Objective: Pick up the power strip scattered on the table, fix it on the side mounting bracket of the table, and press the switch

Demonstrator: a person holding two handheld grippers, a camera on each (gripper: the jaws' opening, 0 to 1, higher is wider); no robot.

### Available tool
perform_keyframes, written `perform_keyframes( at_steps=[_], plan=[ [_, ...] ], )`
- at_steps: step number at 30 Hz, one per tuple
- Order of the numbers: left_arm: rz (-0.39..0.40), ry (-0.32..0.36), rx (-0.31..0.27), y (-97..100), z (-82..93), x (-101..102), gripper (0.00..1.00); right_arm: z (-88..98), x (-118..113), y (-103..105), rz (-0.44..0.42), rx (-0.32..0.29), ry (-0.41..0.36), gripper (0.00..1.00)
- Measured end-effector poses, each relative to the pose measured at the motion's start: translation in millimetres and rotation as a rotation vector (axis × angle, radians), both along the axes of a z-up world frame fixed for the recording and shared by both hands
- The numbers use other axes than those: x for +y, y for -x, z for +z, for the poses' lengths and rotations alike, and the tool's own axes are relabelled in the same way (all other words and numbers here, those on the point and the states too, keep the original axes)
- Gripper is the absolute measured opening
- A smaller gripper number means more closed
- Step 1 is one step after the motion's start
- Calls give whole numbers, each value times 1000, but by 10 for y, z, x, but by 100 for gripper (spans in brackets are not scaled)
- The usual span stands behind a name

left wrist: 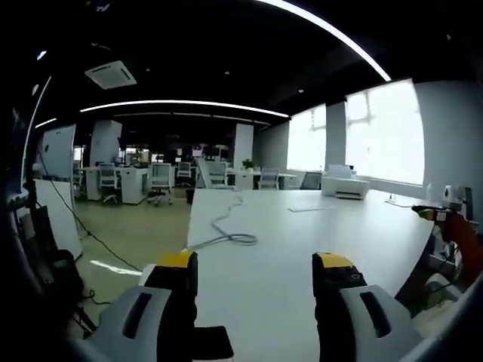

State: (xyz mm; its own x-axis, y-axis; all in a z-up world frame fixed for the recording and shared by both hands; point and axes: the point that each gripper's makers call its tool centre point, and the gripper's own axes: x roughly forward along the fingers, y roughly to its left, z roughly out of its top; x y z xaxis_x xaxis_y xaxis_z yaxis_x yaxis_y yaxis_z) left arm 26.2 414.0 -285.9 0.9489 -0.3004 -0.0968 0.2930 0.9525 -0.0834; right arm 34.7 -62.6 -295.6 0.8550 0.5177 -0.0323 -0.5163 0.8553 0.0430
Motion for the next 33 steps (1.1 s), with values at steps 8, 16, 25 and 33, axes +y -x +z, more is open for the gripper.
perform_keyframes(
  at_steps=[8, 16, 25, 33],
  plan=[
    [-29, 1, 8, 1, -14, -105, 66, -15, 11, 5, 4, 1, 11, 54],
    [-48, -1, 18, 8, -44, -147, 65, 18, 23, 47, 19, -6, 9, 53],
    [-88, -53, 133, 61, -147, -44, 63, 6, 53, 45, 33, -4, 9, 52],
    [-88, -103, 187, 67, -107, 133, 61, -63, 144, 40, 55, 12, 13, 52]
  ],
)
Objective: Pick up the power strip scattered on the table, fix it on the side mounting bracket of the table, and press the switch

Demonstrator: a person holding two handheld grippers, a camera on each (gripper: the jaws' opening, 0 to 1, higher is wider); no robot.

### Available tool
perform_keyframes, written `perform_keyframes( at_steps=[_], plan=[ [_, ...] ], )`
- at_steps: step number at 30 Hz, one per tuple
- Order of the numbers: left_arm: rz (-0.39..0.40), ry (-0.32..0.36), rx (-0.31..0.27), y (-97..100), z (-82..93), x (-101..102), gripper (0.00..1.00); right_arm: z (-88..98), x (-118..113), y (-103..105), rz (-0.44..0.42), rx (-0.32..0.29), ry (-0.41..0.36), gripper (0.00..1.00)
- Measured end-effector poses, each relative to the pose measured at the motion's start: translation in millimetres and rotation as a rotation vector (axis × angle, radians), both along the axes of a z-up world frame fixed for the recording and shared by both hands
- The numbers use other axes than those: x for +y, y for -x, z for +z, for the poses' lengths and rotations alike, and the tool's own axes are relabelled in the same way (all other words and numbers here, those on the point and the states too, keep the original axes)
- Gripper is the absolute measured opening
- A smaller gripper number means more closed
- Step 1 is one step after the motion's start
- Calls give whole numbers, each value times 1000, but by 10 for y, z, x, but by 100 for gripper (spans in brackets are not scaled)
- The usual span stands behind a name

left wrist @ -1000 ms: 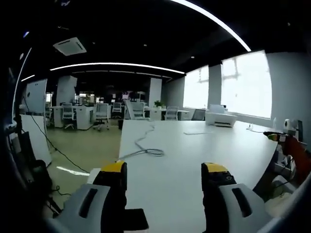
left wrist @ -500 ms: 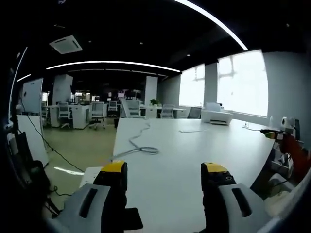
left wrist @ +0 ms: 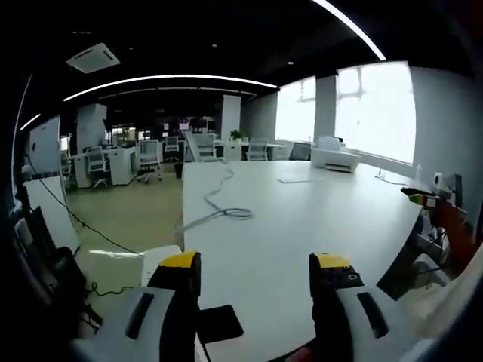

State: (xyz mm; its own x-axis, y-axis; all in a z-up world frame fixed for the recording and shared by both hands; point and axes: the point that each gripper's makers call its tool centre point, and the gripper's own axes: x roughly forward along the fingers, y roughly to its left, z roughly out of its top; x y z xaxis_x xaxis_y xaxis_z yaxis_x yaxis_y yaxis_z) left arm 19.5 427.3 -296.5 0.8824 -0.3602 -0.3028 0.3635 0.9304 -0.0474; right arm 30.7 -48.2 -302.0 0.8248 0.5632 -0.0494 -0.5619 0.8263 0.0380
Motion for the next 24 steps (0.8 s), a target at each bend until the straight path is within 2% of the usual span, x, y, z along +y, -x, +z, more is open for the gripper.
perform_keyframes(
  at_steps=[4, 6, 15, 24],
  plan=[
    [7, -80, 104, 16, -149, 132, 59, -8, 17, 3, 3, 3, 0, 52],
    [-9, -109, 129, 25, -191, 162, 60, -18, 34, 0, 8, 5, -3, 52],
    [-22, -114, 141, 61, -161, 308, 59, -49, 158, -4, 30, 10, 13, 52],
    [-32, -128, 149, 112, -70, 479, 58, -67, 175, -8, 34, 15, 13, 52]
  ],
)
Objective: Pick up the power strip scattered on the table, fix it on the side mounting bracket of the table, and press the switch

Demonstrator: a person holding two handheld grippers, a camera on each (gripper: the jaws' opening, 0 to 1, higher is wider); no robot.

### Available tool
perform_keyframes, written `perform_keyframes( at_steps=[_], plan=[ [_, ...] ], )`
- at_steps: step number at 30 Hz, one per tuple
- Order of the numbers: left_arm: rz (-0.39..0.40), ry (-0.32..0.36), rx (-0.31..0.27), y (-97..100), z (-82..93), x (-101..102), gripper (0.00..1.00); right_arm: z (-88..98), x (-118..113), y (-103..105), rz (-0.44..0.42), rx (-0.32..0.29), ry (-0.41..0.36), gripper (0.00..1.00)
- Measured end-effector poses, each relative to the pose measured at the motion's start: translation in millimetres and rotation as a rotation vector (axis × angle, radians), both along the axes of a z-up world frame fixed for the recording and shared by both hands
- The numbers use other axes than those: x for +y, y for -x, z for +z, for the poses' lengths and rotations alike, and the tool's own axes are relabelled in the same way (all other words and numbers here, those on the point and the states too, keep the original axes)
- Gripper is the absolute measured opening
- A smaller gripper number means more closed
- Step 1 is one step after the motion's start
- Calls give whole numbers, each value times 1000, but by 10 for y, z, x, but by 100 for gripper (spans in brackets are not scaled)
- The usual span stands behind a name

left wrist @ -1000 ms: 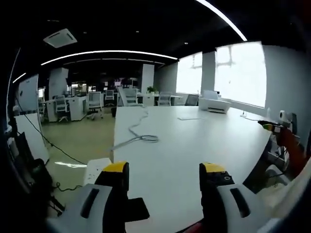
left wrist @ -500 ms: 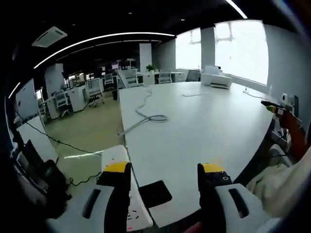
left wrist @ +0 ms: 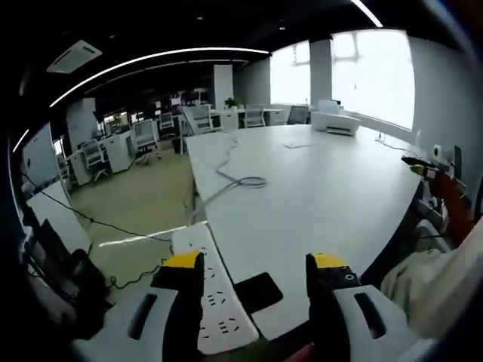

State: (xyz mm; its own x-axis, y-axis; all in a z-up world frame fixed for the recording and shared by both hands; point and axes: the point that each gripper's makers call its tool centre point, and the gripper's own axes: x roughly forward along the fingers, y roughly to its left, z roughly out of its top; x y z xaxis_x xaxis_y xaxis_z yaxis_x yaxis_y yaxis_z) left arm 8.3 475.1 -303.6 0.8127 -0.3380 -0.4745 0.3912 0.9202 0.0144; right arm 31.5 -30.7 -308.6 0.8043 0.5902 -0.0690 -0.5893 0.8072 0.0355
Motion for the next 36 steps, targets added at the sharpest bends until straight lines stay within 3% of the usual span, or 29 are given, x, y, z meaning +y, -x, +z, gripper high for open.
perform_keyframes(
  at_steps=[7, 16, 25, 36],
  plan=[
    [4, -32, 19, 37, 46, 157, 57, -11, 8, 1, 3, 1, 1, 52],
    [-1, -82, 96, 124, -58, 325, 57, -19, 25, 4, 4, 3, 0, 52],
    [-55, -63, 129, 200, -120, 330, 56, -41, 67, 8, 10, 10, -1, 52],
    [-90, -113, 214, 209, -306, 428, 55, -55, 83, 4, 17, 13, 1, 51]
  ],
)
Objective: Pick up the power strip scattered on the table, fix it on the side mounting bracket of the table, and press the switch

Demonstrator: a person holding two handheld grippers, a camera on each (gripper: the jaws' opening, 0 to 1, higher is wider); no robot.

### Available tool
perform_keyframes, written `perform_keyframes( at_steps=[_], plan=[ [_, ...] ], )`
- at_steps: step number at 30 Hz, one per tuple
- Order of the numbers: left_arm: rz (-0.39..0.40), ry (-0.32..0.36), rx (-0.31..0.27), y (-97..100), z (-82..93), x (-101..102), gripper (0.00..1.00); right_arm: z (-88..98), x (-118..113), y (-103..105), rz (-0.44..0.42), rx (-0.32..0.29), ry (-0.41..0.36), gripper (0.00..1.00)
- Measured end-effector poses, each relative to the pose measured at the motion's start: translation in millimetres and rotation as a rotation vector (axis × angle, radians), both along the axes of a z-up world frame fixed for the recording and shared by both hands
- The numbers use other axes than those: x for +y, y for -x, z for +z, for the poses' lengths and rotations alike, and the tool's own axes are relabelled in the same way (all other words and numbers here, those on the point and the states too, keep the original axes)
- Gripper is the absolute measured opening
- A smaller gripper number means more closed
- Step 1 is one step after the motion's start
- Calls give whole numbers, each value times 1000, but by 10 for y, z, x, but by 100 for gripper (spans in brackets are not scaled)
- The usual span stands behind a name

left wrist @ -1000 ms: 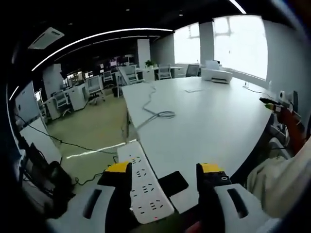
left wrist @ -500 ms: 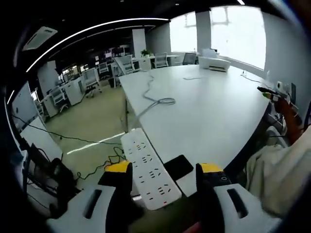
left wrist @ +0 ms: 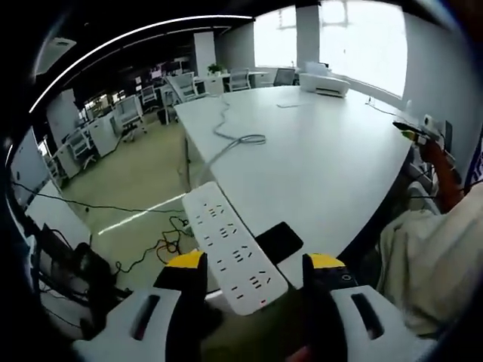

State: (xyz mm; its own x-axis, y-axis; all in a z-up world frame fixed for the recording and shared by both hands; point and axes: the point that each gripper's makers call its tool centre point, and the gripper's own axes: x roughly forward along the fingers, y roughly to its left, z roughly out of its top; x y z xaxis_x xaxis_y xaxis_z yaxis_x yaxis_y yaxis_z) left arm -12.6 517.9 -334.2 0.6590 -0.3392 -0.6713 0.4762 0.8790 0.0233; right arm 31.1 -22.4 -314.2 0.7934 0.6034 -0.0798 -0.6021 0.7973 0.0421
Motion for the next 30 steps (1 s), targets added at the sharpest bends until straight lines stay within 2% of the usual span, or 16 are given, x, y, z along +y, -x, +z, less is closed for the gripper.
perform_keyframes(
  at_steps=[12, 18, 30],
  plan=[
    [-53, -43, 59, 10, -198, 91, 53, -35, 12, -2, 12, 9, 1, 50],
    [-80, -34, 93, -5, -295, 82, 53, -52, -9, -16, 15, 11, 0, 50],
    [-103, -48, 124, -60, -419, 134, 53, -79, -48, -22, 20, 15, 0, 50]
  ],
)
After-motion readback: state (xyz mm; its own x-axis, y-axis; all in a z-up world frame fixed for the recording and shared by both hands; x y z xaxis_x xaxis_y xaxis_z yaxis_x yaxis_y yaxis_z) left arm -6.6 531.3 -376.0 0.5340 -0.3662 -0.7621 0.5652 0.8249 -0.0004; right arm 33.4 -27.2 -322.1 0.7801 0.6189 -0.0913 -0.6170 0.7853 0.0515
